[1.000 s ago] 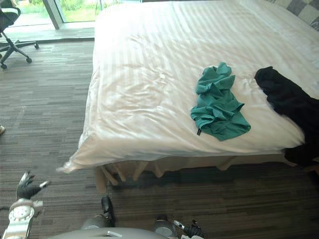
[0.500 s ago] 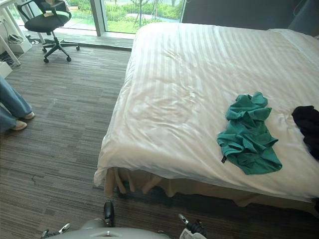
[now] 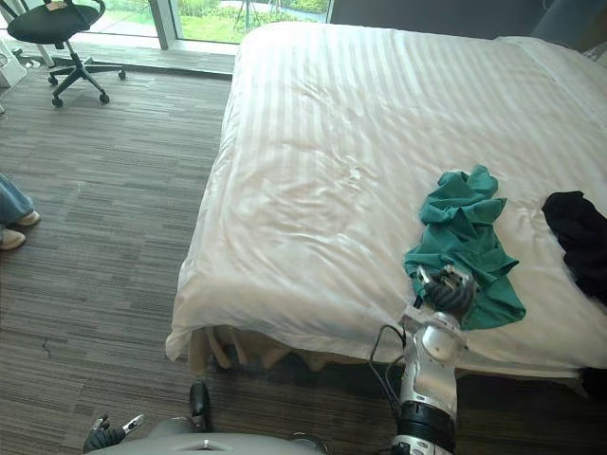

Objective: Tidy the bed and pick cloth on bed and put in laundry

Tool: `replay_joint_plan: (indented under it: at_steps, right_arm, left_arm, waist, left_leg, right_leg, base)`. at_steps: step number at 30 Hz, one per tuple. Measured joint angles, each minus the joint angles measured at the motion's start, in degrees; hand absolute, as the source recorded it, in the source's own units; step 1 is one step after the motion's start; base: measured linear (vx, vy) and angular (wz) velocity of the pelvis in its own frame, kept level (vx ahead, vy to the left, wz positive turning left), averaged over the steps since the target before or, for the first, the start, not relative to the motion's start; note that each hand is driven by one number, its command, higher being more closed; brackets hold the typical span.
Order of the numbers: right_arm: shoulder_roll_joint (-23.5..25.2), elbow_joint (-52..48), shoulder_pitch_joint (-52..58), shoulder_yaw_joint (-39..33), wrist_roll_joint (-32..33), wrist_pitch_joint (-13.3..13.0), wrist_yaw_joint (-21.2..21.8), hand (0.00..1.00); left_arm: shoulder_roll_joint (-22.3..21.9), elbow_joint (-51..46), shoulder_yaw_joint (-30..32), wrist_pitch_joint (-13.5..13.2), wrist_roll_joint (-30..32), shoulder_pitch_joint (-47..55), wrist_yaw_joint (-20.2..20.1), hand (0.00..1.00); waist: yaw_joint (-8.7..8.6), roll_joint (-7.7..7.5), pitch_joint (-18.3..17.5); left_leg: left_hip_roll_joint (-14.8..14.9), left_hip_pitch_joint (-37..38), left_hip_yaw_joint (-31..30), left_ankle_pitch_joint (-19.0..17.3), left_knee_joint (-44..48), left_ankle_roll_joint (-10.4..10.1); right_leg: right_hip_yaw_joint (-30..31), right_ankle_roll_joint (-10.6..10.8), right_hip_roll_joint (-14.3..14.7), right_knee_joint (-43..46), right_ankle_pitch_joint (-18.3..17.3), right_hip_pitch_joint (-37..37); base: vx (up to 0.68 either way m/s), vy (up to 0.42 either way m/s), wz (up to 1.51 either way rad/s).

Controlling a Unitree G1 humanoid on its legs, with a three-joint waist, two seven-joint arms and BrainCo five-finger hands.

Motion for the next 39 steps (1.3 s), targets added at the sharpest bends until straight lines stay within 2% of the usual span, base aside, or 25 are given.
replay_joint_plan:
  at_steps: [3, 6, 9, 12, 15, 16, 17, 18, 19, 20, 21, 22, 23, 25, 26, 29, 30, 33, 34, 39]
  right_arm:
    - [-2.0, -5.4, -3.9, 8.8, -1.1, -0.2, 1.2, 1.0]
    - [-3.8, -5.0, -10.1, 16.7, -2.8, -0.4, 3.2, 1.0]
    - [-3.6, -4.2, -18.2, 26.4, -3.0, -0.4, 4.6, 1.0]
    - [-2.7, 3.9, -28.7, 34.3, -2.5, -0.4, 6.1, 1.0]
    - [0.7, 9.6, -38.3, 37.5, -0.7, -0.5, 6.3, 1.0]
    - [1.6, 11.7, -41.4, 38.5, -0.1, -0.8, 6.4, 1.0]
    - [2.1, 12.9, -42.7, 38.7, 0.2, -0.9, 6.4, 1.0]
    - [3.4, 15.4, -44.6, 38.7, 0.7, -0.9, 6.4, 1.0]
    - [4.6, 17.6, -46.3, 38.7, 1.8, -1.1, 6.5, 1.0]
    - [5.6, 18.8, -47.5, 38.5, 2.0, -1.1, 6.4, 1.0]
    - [6.1, 19.7, -48.5, 38.7, 2.0, -1.3, 6.5, 1.0]
    - [6.7, 20.8, -50.1, 38.2, 2.6, -2.0, 6.3, 1.0]
    - [7.0, 24.3, -53.8, 38.2, 2.7, -2.1, 6.3, 1.0]
    - [7.7, 27.4, -57.3, 37.8, 4.0, -1.7, 6.3, 1.0]
    - [9.1, 29.5, -59.9, 37.8, 4.6, -1.7, 6.4, 1.0]
    - [9.9, 31.7, -63.1, 37.6, 5.7, -1.8, 6.4, 1.0]
    - [9.7, 33.1, -65.3, 36.1, 6.5, -2.1, 6.4, 1.0]
    - [6.7, 38.2, -69.2, 31.9, 8.9, -3.1, 6.0, 1.0]
    - [6.1, 38.7, -69.2, 31.3, 9.4, -3.1, 5.9, 1.0]
    - [-0.3, 49.8, -69.2, 26.4, 13.4, -3.9, 5.4, 1.0]
  left_arm:
    - [0.5, -0.2, -1.7, 0.0, 0.1, 0.0, -0.2, 0.0]
    - [0.8, -0.7, -2.8, 0.0, 0.2, 0.0, -0.6, 0.0]
    - [1.2, -1.1, -4.2, 0.0, 0.2, -0.4, -0.8, 0.0]
    - [1.4, -0.8, -5.0, 0.0, 0.1, -1.5, -0.8, 0.0]
    - [1.5, 0.4, -5.1, -0.1, 0.0, -2.8, -0.8, 0.0]
    - [1.1, 0.7, -5.1, -0.1, 0.0, -3.5, -0.7, 0.0]
    - [1.0, 0.7, -5.2, -0.2, 0.0, -3.5, -0.7, 0.0]
    - [1.5, 0.7, -5.2, -0.2, -0.2, -3.7, -0.8, 0.0]
    - [3.1, 0.8, -5.3, -0.2, -0.8, -4.6, -0.8, 0.0]
    - [3.4, 0.9, -5.1, -0.3, -1.2, -4.8, -0.8, 0.0]
    - [3.0, 0.9, -5.2, -0.3, -1.3, -4.3, -0.8, 0.0]
    - [2.6, 1.1, -5.4, -0.4, -2.0, -5.1, -0.9, 0.0]
    - [2.7, 0.7, -5.7, -1.1, -3.0, -6.8, -0.9, 0.0]
    - [3.1, 0.7, -5.8, -1.4, -4.0, -9.0, -1.2, 0.0]
    - [3.2, 0.2, -6.0, -2.0, -4.9, -10.6, -1.3, 0.0]
    - [3.3, -0.5, -6.0, -2.7, -5.9, -11.7, -1.5, 0.0]
    - [3.3, -1.0, -6.4, -2.9, -6.8, -12.5, -1.8, 0.0]
    - [3.2, -2.1, -8.6, -4.3, -9.0, -14.9, -2.0, 0.0]
    - [3.3, -2.0, -8.9, -4.5, -9.1, -15.2, -2.0, 0.0]
    - [3.0, -1.4, -12.3, -6.0, -11.2, -20.5, -2.0, 0.0]
  waist:
    - [0.35, -0.03, 0.0]
    - [1.03, -0.03, 0.0]
    - [2.16, 0.2, 0.1]
    - [3.93, 0.48, 0.3]
    - [5.82, 0.43, 0.9]
    - [6.25, 1.17, 2.1]
    - [6.46, 1.41, 2.7]
    - [6.66, 0.78, 3.0]
    - [7.32, -1.9, 4.1]
    - [8.08, -2.29, 4.8]
    - [8.59, -1.35, 5.1]
    - [8.18, -0.76, 5.9]
    - [8.63, -1.0, 8.0]
    - [10.06, -1.25, 10.8]
    - [10.65, -1.07, 13.4]
    - [11.18, -0.79, 15.5]
    - [11.18, -0.15, 16.1]
    - [12.18, 1.76, 17.4]
    - [12.3, 1.9, 17.5]
    - [12.73, 4.94, 19.4]
  left_leg:
    - [1.1, 0.2, -0.2, 0.2, 0.0, -0.3]
    - [1.1, 0.0, -0.4, 0.6, 0.0, -0.1]
    - [1.6, -1.5, -1.6, 1.5, 0.0, -0.1]
    - [2.0, -2.6, -3.3, 1.8, 0.0, -0.4]
    - [1.7, -5.5, -5.1, 2.4, 0.0, -1.0]
    - [2.0, -6.2, -5.9, 2.5, 0.0, -1.3]
    - [2.0, -6.5, -6.5, 2.4, 0.0, -1.4]
    - [1.9, -7.9, -6.3, -0.2, 0.0, -4.6]
    - [1.0, -8.6, -5.5, -0.6, 1.2, -1.7]
    - [0.9, -9.4, -6.1, 0.7, 4.2, 0.3]
    - [1.4, -8.9, -6.8, 1.1, 3.7, -0.3]
    - [1.9, -9.5, -8.4, 4.2, 0.0, -0.9]
    - [2.3, -11.6, -8.5, 5.6, 0.4, -0.5]
    - [2.4, -13.5, -9.1, 6.2, 0.4, -0.7]
    - [1.8, -15.4, -10.0, 6.7, 0.4, -0.8]
    - [1.3, -18.1, -10.9, 6.8, 0.4, -0.9]
    - [1.1, -20.3, -11.3, 7.1, 0.4, -1.2]
    - [1.0, -25.5, -11.4, 8.0, 0.4, -1.3]
    - [0.9, -26.3, -11.4, 8.1, 0.4, -1.3]
    - [0.6, -32.3, -11.3, 10.3, 0.4, -0.7]
  right_leg:
    - [1.1, -0.4, 0.7, 0.6, 1.4, -0.7]
    - [1.5, -0.2, 0.9, 0.5, 1.6, -0.7]
    - [1.5, -0.2, 1.3, 0.4, 1.6, -1.5]
    - [1.4, 0.0, 2.1, -0.6, 1.5, -1.5]
    - [0.9, 1.6, 2.5, -2.4, 0.0, -2.5]
    - [-0.2, 1.6, 3.2, -2.7, 0.0, -2.5]
    - [-0.6, 1.4, 3.5, -2.7, -0.2, -2.7]
    - [-2.1, 0.9, 3.1, -2.9, 0.0, -3.5]
    - [-2.7, 0.7, 1.5, -3.5, 0.3, -4.5]
    - [-3.1, 0.9, 1.5, -3.0, 0.2, -5.4]
    - [-3.3, 0.7, 2.3, -2.6, 0.5, -5.9]
    - [-4.1, 0.9, 2.9, -1.0, 0.7, -8.0]
    - [-5.0, 1.3, 3.1, 0.4, 1.1, -10.1]
    - [-5.2, 1.3, 3.0, 1.9, 1.0, -12.4]
    - [-6.3, 1.8, 2.2, 4.0, 0.2, -14.4]
    - [-6.7, 1.9, 1.2, 6.6, -0.8, -18.0]
    - [-7.2, 2.0, 0.7, 8.0, -1.3, -20.4]
    - [-7.7, 2.1, -0.1, 10.8, -1.7, -26.3]
    - [-7.7, 2.1, -0.2, 11.2, -1.8, -27.2]
    - [-7.0, 1.8, -1.5, 16.7, -3.7, -35.4]
  base:
    - [0.0, -0.003, -0.16]
    - [-0.05, 0.006, 0.01]
    - [-0.1, 0.006, 0.08]
    - [-0.16, 0.001, 0.2]
    - [-0.19, -0.009, 0.24]
    - [-0.14, -0.02, 0.26]
    - [-0.2, -0.008, 0.45]
    - [-0.18, 0.025, 0.42]
    - [-0.15, 0.02, 0.34]
    - [-0.01, -0.016, 0.11]
    - [0.02, -0.014, 0.29]
    - [-0.02, 0.006, 0.45]
    - [-0.07, 0.039, 0.46]
    - [-0.08, 0.035, 0.24]
    - [-0.06, 0.033, 0.29]
    - [-0.04, 0.027, 0.21]
    - [-0.05, 0.017, 0.24]
    - [-0.03, 0.009, 0.1]
    - [0.0, 0.0, 0.0]
    - [0.0, 0.0, 0.0]
